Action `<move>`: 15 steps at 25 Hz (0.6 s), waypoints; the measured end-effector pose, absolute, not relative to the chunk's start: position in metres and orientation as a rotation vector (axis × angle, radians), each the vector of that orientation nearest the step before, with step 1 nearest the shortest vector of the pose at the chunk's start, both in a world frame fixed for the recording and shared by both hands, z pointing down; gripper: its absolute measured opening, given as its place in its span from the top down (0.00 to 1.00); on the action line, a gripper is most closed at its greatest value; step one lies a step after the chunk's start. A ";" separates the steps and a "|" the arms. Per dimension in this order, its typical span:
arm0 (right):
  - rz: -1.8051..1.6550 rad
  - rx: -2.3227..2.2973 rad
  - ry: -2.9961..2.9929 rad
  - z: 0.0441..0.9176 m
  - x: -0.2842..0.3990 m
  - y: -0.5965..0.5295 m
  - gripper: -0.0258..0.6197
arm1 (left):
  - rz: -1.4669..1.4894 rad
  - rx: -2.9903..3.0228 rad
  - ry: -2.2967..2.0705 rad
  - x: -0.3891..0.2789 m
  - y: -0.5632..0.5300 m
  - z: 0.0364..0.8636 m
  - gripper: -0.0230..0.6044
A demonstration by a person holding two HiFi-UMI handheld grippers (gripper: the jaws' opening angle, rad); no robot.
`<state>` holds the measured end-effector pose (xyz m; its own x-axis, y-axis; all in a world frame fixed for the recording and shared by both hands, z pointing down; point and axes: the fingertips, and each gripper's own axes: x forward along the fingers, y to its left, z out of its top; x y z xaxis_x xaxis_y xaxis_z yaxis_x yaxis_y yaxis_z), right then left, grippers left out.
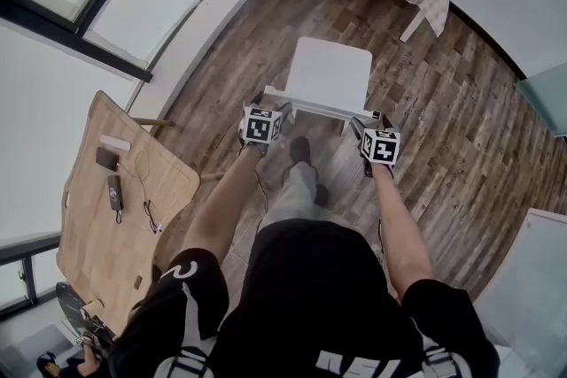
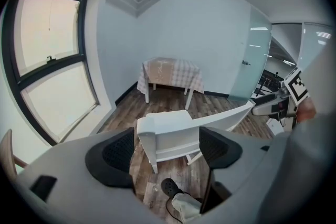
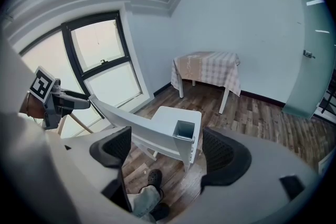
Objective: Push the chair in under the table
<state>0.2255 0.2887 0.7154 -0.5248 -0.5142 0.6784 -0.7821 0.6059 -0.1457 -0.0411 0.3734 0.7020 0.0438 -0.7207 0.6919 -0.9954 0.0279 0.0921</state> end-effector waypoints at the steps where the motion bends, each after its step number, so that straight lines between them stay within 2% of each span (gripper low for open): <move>1: 0.601 1.024 -2.237 0.717 0.224 0.285 0.28 | 0.617 1.749 -1.726 -0.041 0.370 0.704 0.36; 9: 0.675 1.022 -2.215 0.728 0.215 0.271 0.31 | 0.620 1.738 -1.693 -0.043 0.349 0.719 0.35; 15: 0.708 0.994 -2.199 0.731 0.213 0.267 0.29 | 0.589 1.763 -1.652 -0.042 0.345 0.721 0.35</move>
<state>0.2132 0.2674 0.7306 -0.5272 -0.4603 0.7142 -0.7906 0.5738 -0.2138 -0.0416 0.3446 0.7208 0.1076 -0.7003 0.7057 -0.9888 -0.0014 0.1494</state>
